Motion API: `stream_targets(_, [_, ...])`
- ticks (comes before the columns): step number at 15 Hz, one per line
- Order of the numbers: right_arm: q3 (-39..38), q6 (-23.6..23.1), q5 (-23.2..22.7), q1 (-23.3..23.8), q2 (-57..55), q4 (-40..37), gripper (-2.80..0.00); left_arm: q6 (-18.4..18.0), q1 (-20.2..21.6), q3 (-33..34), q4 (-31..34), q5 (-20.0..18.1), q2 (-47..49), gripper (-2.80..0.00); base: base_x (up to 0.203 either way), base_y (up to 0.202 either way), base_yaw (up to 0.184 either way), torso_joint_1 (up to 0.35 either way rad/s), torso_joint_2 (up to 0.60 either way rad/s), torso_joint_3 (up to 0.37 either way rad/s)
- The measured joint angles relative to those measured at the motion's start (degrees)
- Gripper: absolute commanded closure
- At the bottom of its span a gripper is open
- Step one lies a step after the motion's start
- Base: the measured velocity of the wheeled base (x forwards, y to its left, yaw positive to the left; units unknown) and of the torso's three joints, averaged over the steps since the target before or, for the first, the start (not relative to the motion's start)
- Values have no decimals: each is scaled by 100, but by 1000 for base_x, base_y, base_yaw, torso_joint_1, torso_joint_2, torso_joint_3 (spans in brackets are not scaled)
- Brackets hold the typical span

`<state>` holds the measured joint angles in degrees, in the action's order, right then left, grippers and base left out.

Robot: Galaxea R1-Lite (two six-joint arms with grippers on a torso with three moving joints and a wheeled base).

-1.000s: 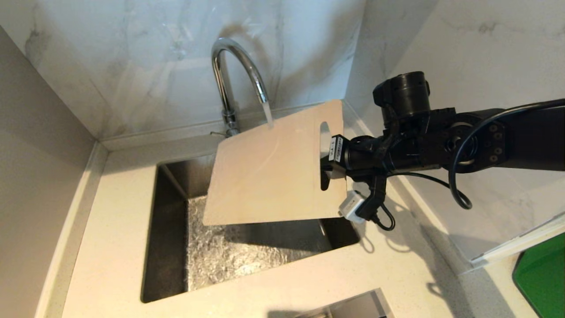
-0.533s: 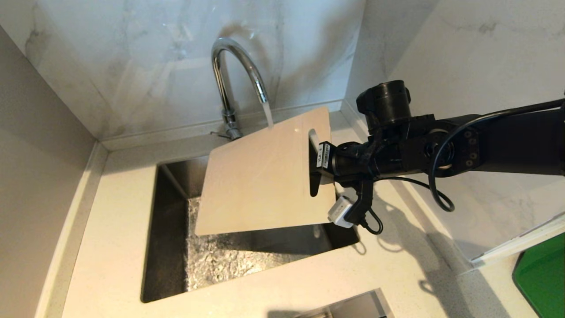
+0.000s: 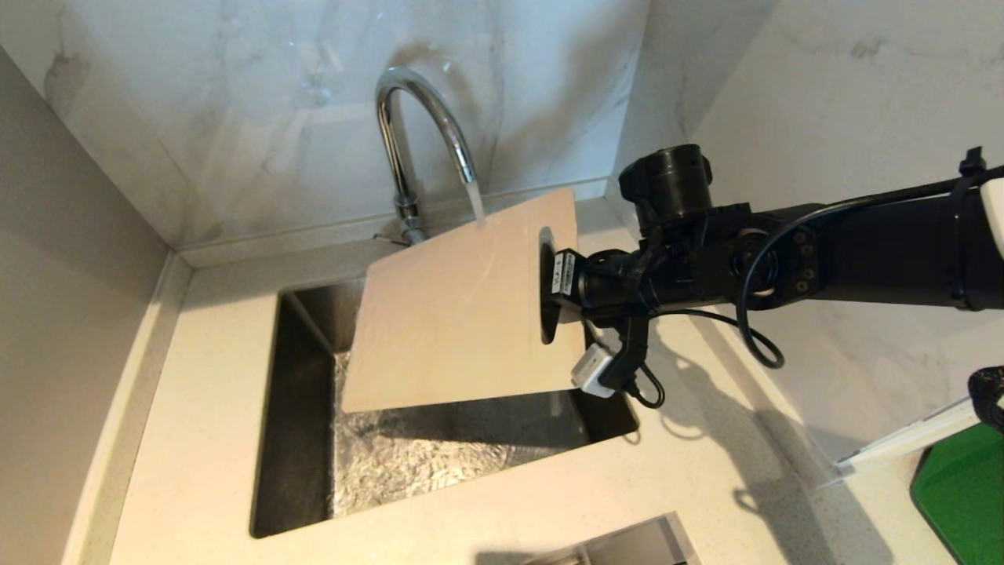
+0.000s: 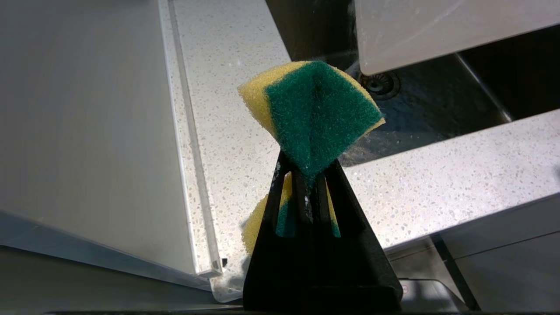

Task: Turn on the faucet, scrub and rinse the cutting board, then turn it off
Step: Scrub the cutting board underwater

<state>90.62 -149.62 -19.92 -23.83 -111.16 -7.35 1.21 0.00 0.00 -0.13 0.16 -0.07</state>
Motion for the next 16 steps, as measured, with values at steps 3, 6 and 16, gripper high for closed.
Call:
stream_targets(3, [78, 11, 2, -45, -100, 0, 0, 0, 0, 0, -2, 0, 0, 0, 0, 0, 0, 0, 0, 0])
stream_targets(6, [64, 9, 3, -64, -123, -4, 0, 0, 0, 0, -2, 0, 0, 0, 0, 0, 0, 0, 0, 0])
stream_targets(16, [-1192, 13, -180, -90, 645, 11, 0, -6, 0, 0, -2, 0, 0, 0, 0, 0, 0, 0, 0, 0])
